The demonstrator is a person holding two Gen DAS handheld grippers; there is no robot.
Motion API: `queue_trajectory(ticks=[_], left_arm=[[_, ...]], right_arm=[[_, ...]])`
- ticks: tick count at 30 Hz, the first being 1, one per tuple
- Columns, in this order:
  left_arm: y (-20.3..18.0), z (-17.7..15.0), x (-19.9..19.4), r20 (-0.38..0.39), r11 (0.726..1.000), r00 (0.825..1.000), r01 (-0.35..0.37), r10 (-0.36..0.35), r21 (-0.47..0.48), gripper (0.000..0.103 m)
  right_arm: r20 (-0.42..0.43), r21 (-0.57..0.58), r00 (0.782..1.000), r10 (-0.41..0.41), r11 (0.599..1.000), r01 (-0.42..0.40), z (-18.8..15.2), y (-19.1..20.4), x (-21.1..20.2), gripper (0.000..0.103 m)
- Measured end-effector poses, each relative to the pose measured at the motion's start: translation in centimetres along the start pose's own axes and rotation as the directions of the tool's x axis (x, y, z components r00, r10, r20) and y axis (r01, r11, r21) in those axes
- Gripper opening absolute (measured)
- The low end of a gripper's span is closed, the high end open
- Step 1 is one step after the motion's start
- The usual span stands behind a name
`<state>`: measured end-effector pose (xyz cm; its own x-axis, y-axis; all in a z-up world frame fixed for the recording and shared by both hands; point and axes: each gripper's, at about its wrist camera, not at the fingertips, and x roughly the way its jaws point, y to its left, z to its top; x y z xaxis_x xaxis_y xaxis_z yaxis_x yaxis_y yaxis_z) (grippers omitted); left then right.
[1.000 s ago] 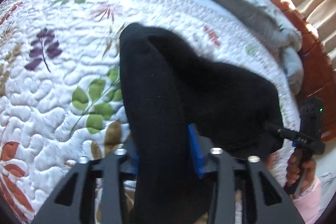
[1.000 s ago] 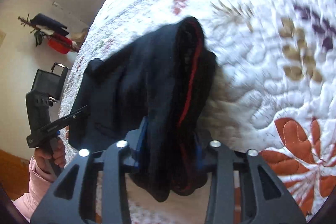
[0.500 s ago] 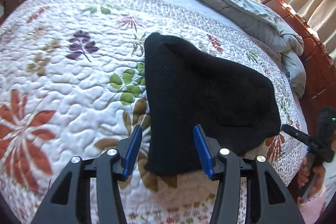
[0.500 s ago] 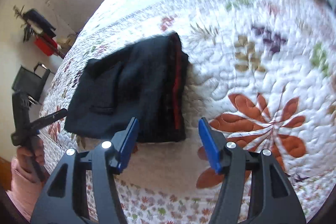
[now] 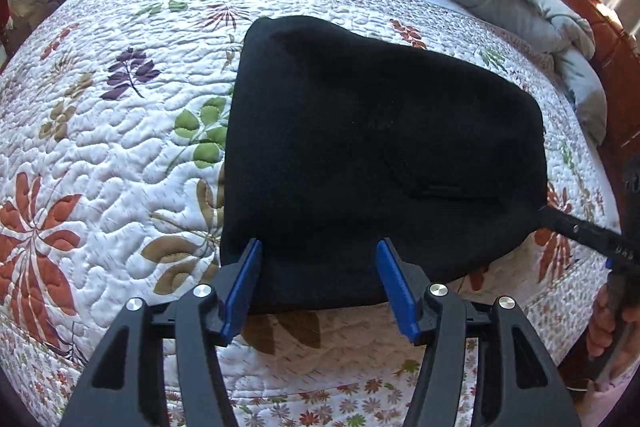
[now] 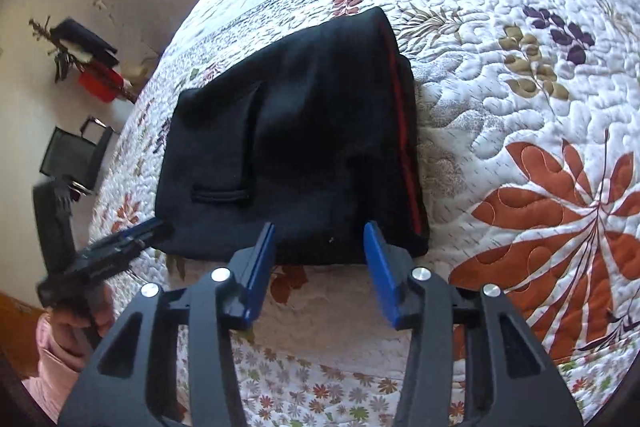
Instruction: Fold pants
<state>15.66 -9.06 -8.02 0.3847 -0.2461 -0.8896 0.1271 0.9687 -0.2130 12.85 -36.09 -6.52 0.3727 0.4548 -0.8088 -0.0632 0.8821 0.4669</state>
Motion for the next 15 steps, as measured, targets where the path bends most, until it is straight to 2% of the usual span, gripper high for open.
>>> queue_trajectory(ticks=[3, 4, 5, 7, 8, 10, 13, 15], left_arm=[[-0.2, -0.4, -1.2, 0.015, 1.0, 1.0, -0.005, 0.005, 0.001, 0.062], [-0.3, -0.6, -1.6, 0.018, 1.0, 1.0, -0.006, 0.006, -0.001, 0.068], [-0.3, -0.8, -2.3, 0.024, 1.0, 1.0, -0.017, 0.017, -0.002, 0.079], [-0.4, -1.5, -3.6, 0.048, 0.998, 0.997, -0.056, 0.056, 0.006, 0.087], [-0.4, -1.8, -4.1, 0.059, 0.998, 0.996, -0.066, 0.065, 0.01, 0.089], [-0.5, -2.6, -5.3, 0.073, 0.998, 0.995, -0.066, 0.065, 0.012, 0.096], [-0.3, -3.5, -6.8, 0.066, 0.999, 0.997, -0.04, 0.041, -0.007, 0.097], [-0.5, -4.0, -7.8, 0.066, 0.999, 0.997, -0.032, 0.032, -0.008, 0.097]], right_arm=[[0.007, -0.018, 0.999, -0.052, 0.998, 0.052, -0.4, 1.0, -1.3, 0.049], [0.013, -0.025, 0.998, -0.069, 0.997, 0.07, -0.6, 1.6, -2.1, 0.058], [0.023, -0.029, 0.995, -0.097, 0.995, 0.098, -1.1, 2.1, -2.9, 0.061], [0.053, -0.042, 0.984, -0.172, 0.984, 0.174, -2.4, 3.1, -4.4, 0.067], [0.063, -0.045, 0.983, -0.174, 0.983, 0.177, -3.0, 3.4, -5.0, 0.07], [0.074, -0.036, 0.981, -0.179, 0.983, 0.182, -4.1, 4.0, -5.8, 0.084], [0.085, -0.04, 0.978, -0.193, 0.98, 0.197, -5.6, 5.1, -6.8, 0.09], [0.084, -0.041, 0.98, -0.18, 0.982, 0.184, -6.4, 5.8, -7.4, 0.09]])
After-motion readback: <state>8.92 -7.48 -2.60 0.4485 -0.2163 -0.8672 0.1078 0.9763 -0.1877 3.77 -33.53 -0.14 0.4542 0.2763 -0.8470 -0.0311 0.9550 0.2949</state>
